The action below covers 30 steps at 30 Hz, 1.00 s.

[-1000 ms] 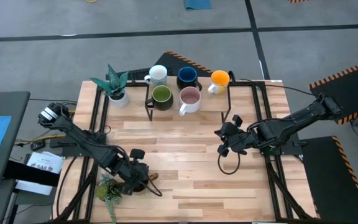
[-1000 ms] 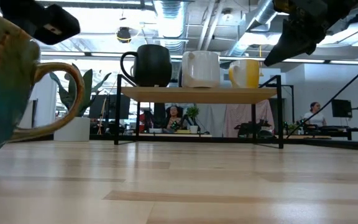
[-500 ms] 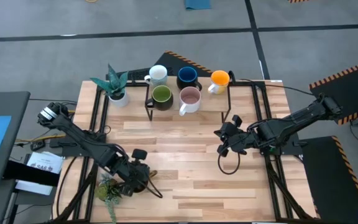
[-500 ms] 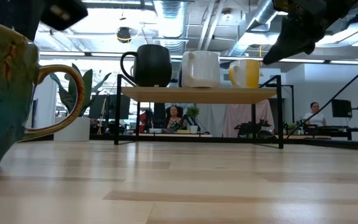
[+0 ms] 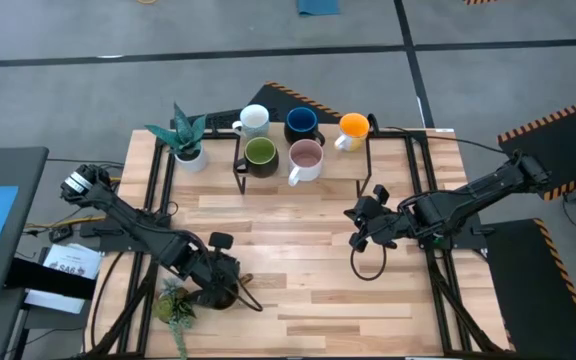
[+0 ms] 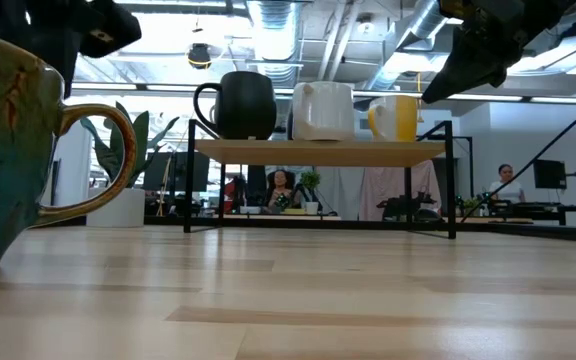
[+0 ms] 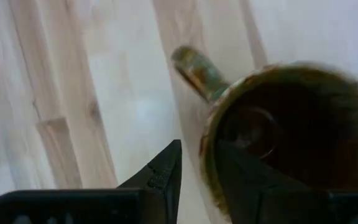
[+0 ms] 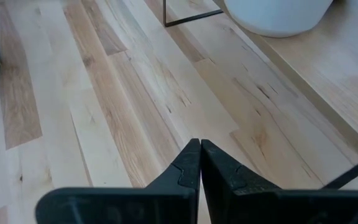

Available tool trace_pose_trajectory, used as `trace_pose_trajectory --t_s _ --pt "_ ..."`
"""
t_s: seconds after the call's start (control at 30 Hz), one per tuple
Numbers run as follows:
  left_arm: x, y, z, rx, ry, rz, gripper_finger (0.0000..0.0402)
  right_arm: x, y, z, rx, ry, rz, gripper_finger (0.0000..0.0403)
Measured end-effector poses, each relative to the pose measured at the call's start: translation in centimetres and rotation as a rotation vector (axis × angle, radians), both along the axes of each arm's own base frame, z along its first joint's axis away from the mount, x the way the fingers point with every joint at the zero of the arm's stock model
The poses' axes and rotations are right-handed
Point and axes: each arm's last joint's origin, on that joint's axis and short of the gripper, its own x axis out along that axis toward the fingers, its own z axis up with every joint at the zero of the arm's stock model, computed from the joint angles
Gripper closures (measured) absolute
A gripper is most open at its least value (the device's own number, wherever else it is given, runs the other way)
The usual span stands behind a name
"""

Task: Place coffee mugs
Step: Put the brown mug on the shelf

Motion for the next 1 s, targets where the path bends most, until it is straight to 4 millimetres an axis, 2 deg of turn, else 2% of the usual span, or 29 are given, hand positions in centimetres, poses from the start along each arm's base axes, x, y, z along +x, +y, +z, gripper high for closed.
trace_pose_trajectory --t_s 0.43,1.0 --pt "0.1 -0.1 -0.1 -0.073 0.034 0.043 0.0285 0.0 0.0 0.0 0.0 0.0 0.0 0.0367" --pt "0.5 1.1 -0.3 -0.108 0.071 0.136 0.0282 0.0 0.0 0.0 0.0 0.0 0.001 0.0367"
